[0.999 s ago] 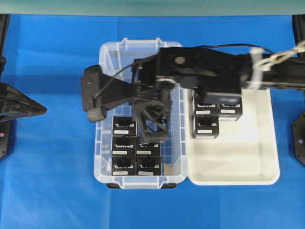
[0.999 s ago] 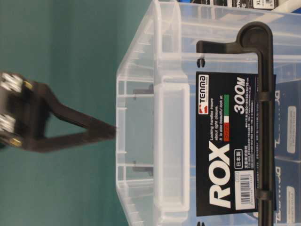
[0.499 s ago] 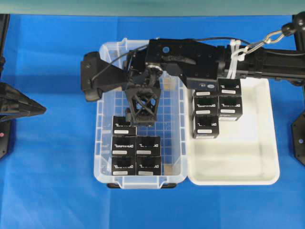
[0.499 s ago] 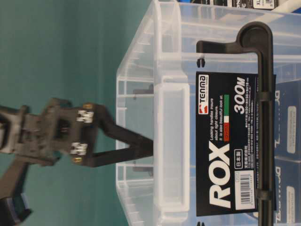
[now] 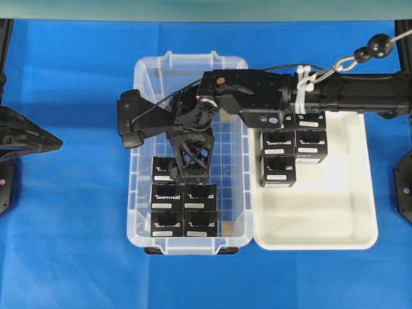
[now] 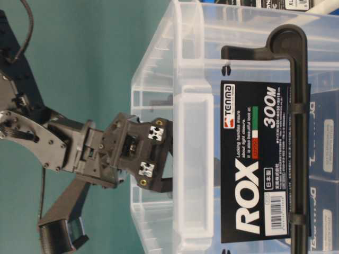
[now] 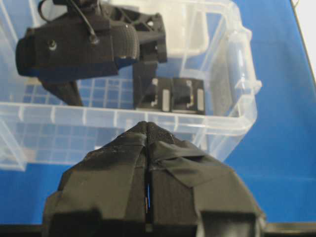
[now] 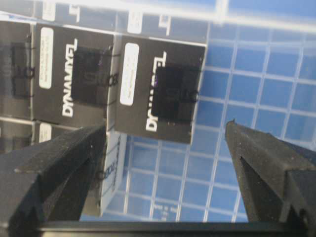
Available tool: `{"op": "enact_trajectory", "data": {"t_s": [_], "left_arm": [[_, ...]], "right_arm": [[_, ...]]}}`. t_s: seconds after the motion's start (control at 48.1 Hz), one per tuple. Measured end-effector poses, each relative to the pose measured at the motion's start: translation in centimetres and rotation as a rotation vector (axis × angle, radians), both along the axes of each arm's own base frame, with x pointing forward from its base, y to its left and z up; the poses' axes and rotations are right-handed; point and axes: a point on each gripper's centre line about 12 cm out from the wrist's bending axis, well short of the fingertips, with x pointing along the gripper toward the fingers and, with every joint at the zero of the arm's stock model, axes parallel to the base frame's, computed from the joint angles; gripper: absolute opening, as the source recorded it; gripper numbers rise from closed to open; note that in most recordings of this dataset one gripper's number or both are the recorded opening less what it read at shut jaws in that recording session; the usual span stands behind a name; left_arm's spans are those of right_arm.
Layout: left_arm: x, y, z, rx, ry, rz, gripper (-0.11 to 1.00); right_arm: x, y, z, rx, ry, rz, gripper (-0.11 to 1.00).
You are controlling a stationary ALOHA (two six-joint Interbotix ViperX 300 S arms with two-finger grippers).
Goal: Pick the box from inside the plastic case
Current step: 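Lower the open right gripper around the black box and close it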
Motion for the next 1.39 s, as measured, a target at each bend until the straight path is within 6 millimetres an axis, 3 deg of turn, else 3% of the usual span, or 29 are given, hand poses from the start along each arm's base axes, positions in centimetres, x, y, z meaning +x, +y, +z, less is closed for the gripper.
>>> {"op": "enact_trajectory", "data": {"t_s": [0.728, 1.394], "left_arm": [[0.0, 0.3, -0.1, 0.000, 0.003, 0.016, -0.05], [-0.1, 0.3, -0.4, 0.001, 0.006, 0.017, -0.05]], "right_arm": [[1.5, 0.1, -2.7, 0.050, -0.055, -0.067, 1.00], [1.4, -1.2, -5.0, 0.042, -0.047, -0.100, 0.99]]}}
